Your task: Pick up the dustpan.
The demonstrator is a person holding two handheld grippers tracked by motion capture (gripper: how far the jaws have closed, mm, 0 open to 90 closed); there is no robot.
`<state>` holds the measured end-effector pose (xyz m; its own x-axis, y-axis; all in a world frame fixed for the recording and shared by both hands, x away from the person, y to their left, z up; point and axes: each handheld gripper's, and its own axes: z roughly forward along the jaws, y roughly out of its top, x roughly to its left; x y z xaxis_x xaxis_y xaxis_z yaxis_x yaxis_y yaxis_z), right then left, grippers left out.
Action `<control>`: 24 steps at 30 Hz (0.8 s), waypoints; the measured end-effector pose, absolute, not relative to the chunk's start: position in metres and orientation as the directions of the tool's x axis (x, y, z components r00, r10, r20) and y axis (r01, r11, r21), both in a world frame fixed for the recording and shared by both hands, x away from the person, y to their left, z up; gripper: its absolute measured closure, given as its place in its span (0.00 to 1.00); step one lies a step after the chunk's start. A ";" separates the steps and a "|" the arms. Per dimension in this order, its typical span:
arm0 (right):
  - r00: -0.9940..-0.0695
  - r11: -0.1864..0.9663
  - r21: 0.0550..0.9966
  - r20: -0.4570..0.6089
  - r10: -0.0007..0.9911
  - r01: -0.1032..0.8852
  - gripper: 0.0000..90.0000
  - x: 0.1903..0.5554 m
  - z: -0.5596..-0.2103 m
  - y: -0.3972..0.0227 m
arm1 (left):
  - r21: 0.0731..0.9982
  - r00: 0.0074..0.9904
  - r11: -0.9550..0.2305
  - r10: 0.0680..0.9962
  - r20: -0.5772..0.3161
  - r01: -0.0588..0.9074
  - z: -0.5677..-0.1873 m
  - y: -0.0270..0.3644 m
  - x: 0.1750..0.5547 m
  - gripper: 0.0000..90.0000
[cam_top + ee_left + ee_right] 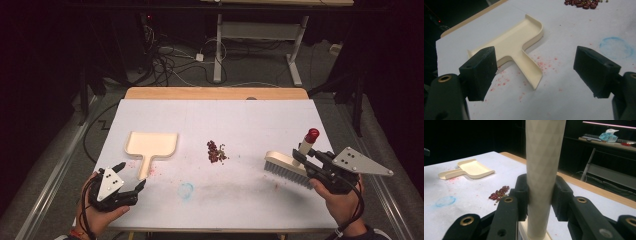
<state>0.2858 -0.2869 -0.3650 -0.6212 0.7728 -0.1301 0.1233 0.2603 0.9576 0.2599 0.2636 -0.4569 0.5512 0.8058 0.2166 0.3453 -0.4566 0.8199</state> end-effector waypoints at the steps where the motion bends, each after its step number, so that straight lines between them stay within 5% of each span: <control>1: -0.622 0.259 0.958 -0.128 0.772 0.125 0.78 0.285 -0.365 -0.287 | 0.819 0.551 -0.457 0.806 0.216 0.346 -0.457 0.263 0.260 0.21; 10: -0.619 0.258 0.958 -0.126 0.775 0.128 0.78 0.286 -0.365 -0.289 | 0.793 0.553 -0.468 0.807 0.205 0.389 -0.462 0.263 0.264 0.21; 15: -0.624 0.266 0.956 -0.132 0.770 0.127 0.78 0.286 -0.366 -0.286 | 0.742 0.477 -0.440 0.859 0.185 0.505 -0.462 0.267 0.271 0.21; 24: -0.624 0.272 0.953 -0.131 0.771 0.135 0.78 0.288 -0.368 -0.285 | 0.667 0.450 -0.360 0.892 0.040 0.653 -0.464 0.269 0.310 0.21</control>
<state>0.2881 -0.2848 -0.3680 -0.6237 0.7706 -0.1310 0.1354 0.2715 0.9528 0.3099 0.2687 -0.4644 0.4504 0.8919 0.0401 0.6529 -0.3596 0.6666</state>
